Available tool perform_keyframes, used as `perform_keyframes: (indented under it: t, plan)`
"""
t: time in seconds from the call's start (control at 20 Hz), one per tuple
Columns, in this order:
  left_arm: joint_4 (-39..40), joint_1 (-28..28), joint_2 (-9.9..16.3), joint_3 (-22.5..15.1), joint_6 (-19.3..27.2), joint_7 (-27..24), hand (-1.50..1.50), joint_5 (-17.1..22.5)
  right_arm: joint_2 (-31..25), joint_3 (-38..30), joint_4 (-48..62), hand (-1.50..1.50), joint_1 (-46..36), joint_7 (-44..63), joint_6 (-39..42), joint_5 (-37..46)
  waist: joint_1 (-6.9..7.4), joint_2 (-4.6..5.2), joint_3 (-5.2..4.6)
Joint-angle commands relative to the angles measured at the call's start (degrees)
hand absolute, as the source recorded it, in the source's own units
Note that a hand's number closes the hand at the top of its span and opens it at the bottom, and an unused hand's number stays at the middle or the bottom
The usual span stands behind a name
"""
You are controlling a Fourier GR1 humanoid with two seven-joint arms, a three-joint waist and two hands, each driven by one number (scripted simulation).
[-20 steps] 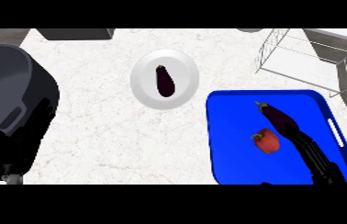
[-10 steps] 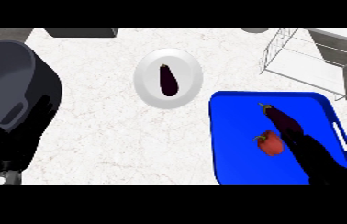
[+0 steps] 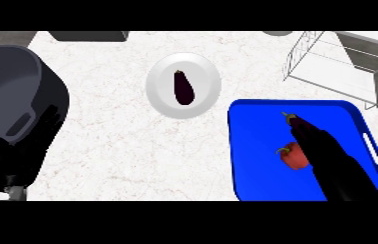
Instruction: Pick the bell pepper from the tray and place it in the tiered shelf
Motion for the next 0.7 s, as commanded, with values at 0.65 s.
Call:
perform_keyframes:
  t: [0.65]
  plan:
    - [1.34, -1.28, -5.24, 4.82, -3.07, 0.5, 0.0, -6.21, 6.39, -7.18, 20.88, -1.5, -8.31, -11.99, -5.15, 6.07, -0.22, -0.02, 0.05]
